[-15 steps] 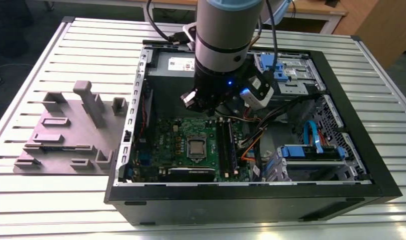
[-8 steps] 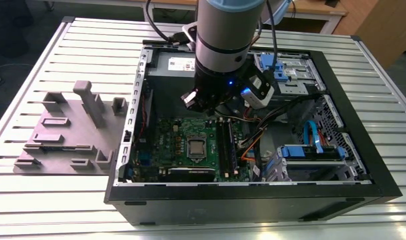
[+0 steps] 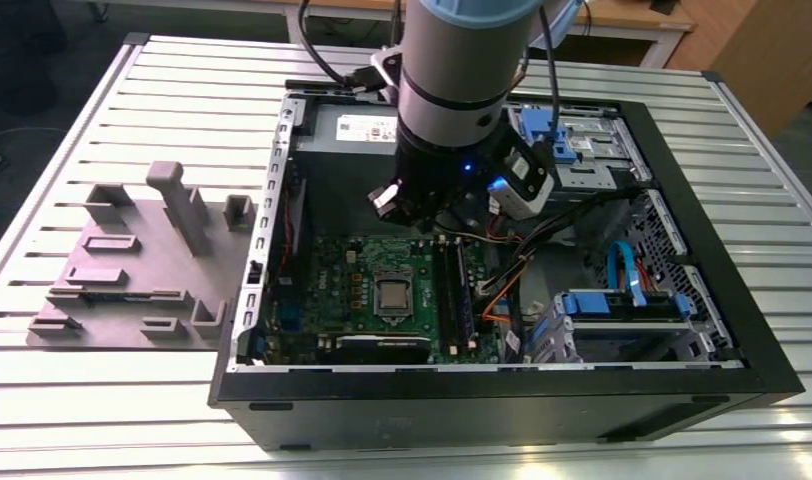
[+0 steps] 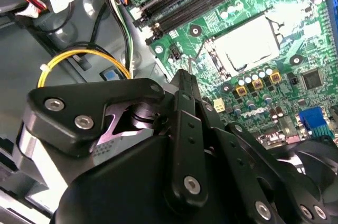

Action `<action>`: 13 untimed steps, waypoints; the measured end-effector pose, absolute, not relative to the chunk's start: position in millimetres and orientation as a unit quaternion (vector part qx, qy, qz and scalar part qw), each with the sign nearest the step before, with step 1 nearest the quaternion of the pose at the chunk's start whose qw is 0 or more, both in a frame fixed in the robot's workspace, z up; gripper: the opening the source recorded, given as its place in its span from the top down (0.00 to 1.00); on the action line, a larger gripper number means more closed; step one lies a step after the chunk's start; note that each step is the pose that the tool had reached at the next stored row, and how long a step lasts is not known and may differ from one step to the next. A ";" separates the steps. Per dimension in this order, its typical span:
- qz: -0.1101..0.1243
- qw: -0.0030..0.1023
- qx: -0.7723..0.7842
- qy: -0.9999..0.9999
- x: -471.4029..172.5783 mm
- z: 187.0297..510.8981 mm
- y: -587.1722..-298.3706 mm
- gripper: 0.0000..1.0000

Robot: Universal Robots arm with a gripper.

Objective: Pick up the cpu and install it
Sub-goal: 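Install the first cpu locking lever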

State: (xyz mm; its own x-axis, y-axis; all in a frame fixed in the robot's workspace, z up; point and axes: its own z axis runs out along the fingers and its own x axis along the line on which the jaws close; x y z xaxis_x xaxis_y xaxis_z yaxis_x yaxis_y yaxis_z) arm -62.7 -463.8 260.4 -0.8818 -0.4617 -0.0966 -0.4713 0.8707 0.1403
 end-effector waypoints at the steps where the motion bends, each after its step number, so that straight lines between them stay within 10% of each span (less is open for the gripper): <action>1: 0.080 0.030 -0.241 0.967 -62.2 260.1 -463.8 0.90; 13: 0.080 0.030 -0.242 0.967 -61.3 251.2 -462.7 0.90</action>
